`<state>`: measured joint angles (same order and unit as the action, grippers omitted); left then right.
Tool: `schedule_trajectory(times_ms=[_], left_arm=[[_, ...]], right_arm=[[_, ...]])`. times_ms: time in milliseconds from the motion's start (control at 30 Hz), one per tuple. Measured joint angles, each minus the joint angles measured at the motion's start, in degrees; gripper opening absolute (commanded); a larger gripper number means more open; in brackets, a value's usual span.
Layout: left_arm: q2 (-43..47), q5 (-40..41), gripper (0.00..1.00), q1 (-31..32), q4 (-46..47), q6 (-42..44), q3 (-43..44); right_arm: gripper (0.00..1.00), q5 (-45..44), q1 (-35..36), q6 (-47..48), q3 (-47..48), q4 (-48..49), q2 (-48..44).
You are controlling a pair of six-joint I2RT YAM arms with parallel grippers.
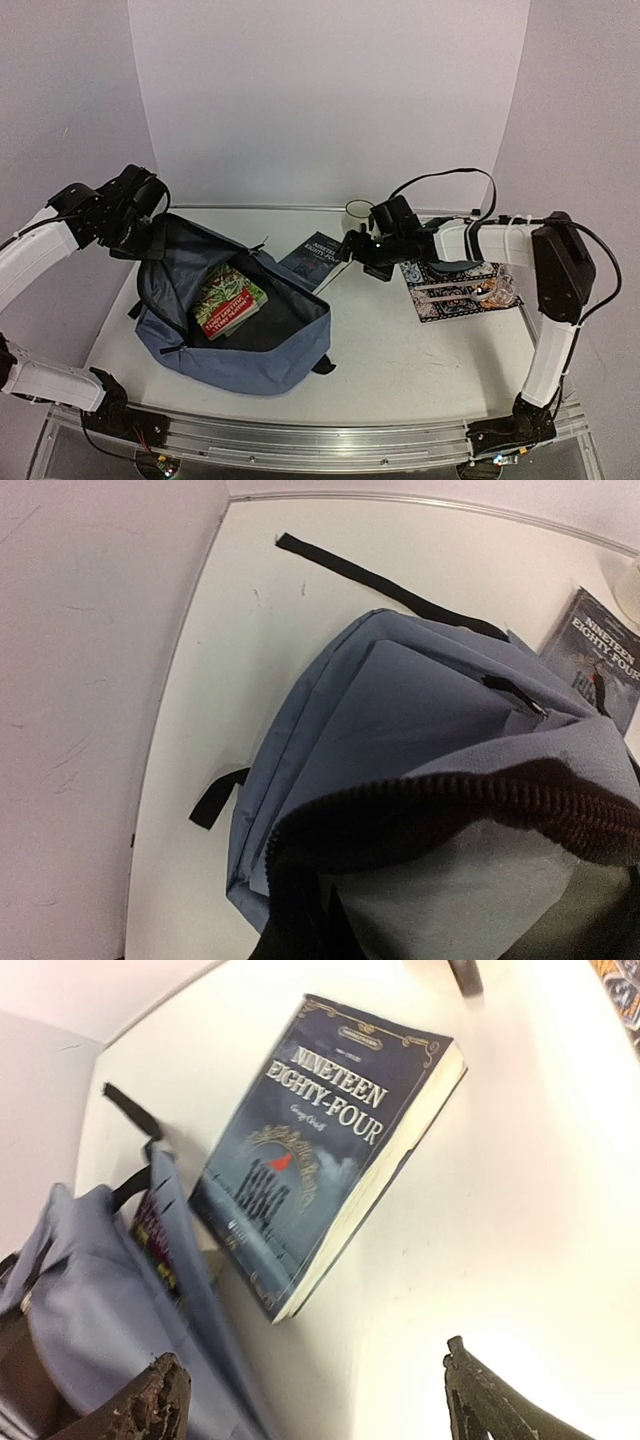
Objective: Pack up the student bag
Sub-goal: Place the largest pocket of the bag in the student bag.
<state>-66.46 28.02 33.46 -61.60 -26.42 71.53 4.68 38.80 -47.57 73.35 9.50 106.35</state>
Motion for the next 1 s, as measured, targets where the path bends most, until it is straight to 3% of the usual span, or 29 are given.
schedule_trajectory(times_ms=[200, 500, 600, 733, 900, 1000], left_arm=[[0.0, 1.71, 0.1, -0.67, -0.5, 1.11, 0.0], [0.2, 0.11, 0.37, -0.79, 0.77, 1.91, 0.0], [0.17, 0.04, 0.51, -0.83, 1.19, 1.82, 0.02], [-0.3, 0.24, 0.78, -0.91, 1.08, 2.04, 0.88], [-1.31, 1.05, 0.97, -0.93, 1.16, 2.62, 4.68], [-1.89, 1.82, 0.99, -0.93, 1.05, 2.75, 7.16]], right_arm=[[0.85, -0.07, 0.12, -3.91, 4.99, 2.87, 10.06], [0.75, 0.45, 0.12, -8.3, 12.43, 5.67, 20.33], [0.66, 0.42, 0.12, -9.46, 13.88, 6.53, 22.31], [0.47, 0.04, 0.12, -10.59, 14.79, 7.43, 23.62], [0.23, -0.43, 0.09, -11.13, 13.68, 8.29, 23.96], [0.14, -0.23, 0.05, -11.65, 11.29, 10.97, 23.59]])
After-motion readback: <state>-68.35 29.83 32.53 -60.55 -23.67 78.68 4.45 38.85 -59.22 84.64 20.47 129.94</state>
